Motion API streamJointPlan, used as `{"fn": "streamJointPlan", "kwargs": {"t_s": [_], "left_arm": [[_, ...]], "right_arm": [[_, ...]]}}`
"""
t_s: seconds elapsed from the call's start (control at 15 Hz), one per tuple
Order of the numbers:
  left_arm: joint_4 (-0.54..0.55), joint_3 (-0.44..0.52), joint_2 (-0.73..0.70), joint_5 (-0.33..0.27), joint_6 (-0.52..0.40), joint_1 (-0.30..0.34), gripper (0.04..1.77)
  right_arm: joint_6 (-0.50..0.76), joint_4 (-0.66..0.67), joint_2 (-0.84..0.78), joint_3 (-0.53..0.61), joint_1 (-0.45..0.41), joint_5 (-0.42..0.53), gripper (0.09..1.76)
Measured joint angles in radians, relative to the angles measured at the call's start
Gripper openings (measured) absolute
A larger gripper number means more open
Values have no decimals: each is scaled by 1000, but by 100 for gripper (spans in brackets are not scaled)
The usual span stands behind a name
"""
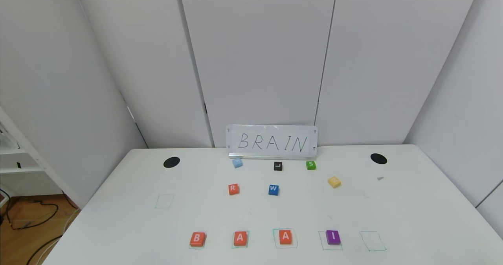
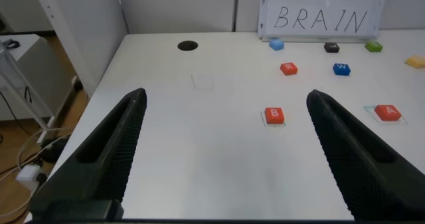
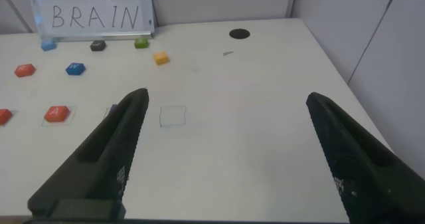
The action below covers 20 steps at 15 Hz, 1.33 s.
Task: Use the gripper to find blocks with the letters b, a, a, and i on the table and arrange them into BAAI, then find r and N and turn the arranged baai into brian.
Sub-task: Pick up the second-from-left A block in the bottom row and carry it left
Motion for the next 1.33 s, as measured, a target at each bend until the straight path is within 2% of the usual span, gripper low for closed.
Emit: {"fn": "streamJointPlan", "kwargs": {"t_s": [0.13, 0.4, 0.73, 0.93, 1.33], "left_arm": [[38, -64, 10, -10, 3, 0, 172], [98, -221, 111, -22, 19, -3, 172], [94, -383, 326, -25, 18, -71, 172], [75, -440, 462, -42, 14, -108, 172], [64, -570, 775, -52, 8, -131, 172]], "right_arm": [[1, 19, 9, -41, 0, 12, 171], [4, 114, 121, -210, 5, 10, 171], [0, 127, 394, -409, 34, 7, 171], [-9, 134, 582, -515, 41, 21, 171], [-69, 325, 931, -766, -32, 23, 171]]}}
